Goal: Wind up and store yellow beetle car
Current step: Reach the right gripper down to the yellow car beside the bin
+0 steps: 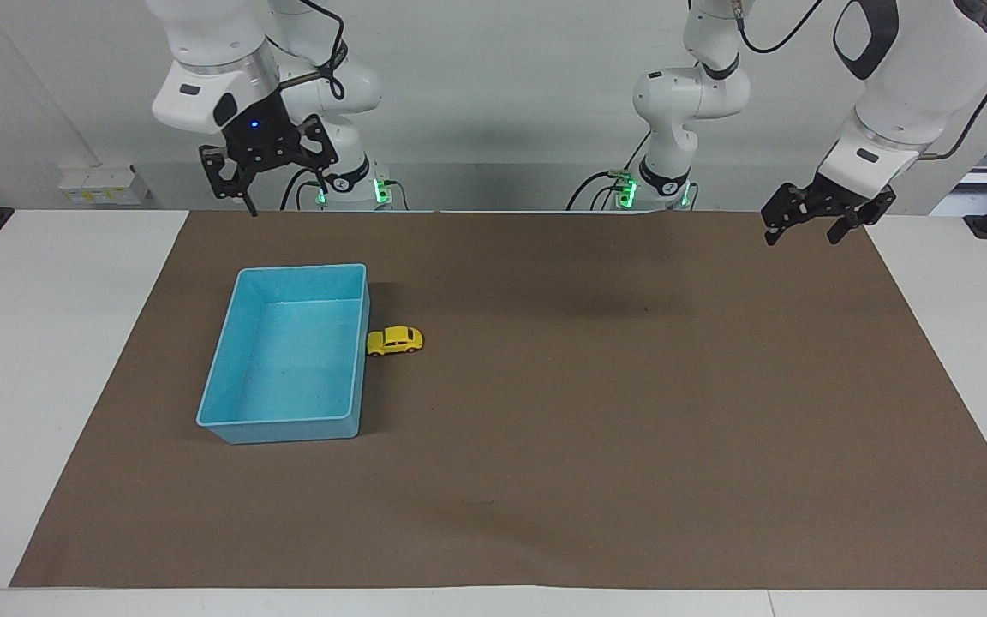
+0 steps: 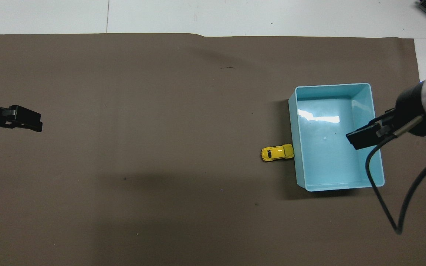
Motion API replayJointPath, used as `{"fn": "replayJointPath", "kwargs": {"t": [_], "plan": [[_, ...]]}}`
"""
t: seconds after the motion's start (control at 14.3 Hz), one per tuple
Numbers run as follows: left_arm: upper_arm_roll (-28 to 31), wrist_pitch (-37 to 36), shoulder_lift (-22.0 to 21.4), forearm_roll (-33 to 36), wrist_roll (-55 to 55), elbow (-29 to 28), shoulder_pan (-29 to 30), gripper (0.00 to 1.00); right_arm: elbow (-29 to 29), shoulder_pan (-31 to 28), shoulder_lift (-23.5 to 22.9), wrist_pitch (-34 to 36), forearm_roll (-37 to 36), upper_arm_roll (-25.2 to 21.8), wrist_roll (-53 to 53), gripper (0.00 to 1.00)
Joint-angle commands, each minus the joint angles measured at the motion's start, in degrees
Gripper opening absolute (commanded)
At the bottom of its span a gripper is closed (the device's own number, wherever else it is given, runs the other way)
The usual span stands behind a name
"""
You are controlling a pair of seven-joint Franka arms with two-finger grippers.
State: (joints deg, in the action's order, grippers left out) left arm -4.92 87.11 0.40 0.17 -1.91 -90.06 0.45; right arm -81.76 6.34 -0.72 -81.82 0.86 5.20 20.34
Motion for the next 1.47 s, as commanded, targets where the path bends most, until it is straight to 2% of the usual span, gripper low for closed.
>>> {"fn": "replayJointPath", "kwargs": {"t": [0.0,0.28,0.42,0.77,1.4], "plan": [[-0.4,-0.5,-1.2,-0.4,-0.4,-1.0,0.9,1.00,-7.2,0.3,4.4,-4.3,0.7,0.0,10.6,1.00],[-0.4,-0.5,-1.2,-0.4,-0.4,-1.0,0.9,1.00,-8.7,0.1,3.3,-8.5,1.1,0.1,30.3,1.00],[-0.4,-0.5,-1.2,-0.4,-0.4,-1.0,0.9,1.00,-10.8,0.6,2.7,-11.3,1.5,0.2,35.5,1.00],[-0.4,-0.5,-1.2,-0.4,-0.4,-1.0,0.9,1.00,-20.5,5.5,2.1,-21.6,1.4,0.2,37.8,1.00],[-0.4,-0.5,-1.2,-0.4,-0.4,-1.0,0.9,1.00,-34.0,6.8,-0.2,-37.4,-0.5,0.2,44.4,1.00]]}}
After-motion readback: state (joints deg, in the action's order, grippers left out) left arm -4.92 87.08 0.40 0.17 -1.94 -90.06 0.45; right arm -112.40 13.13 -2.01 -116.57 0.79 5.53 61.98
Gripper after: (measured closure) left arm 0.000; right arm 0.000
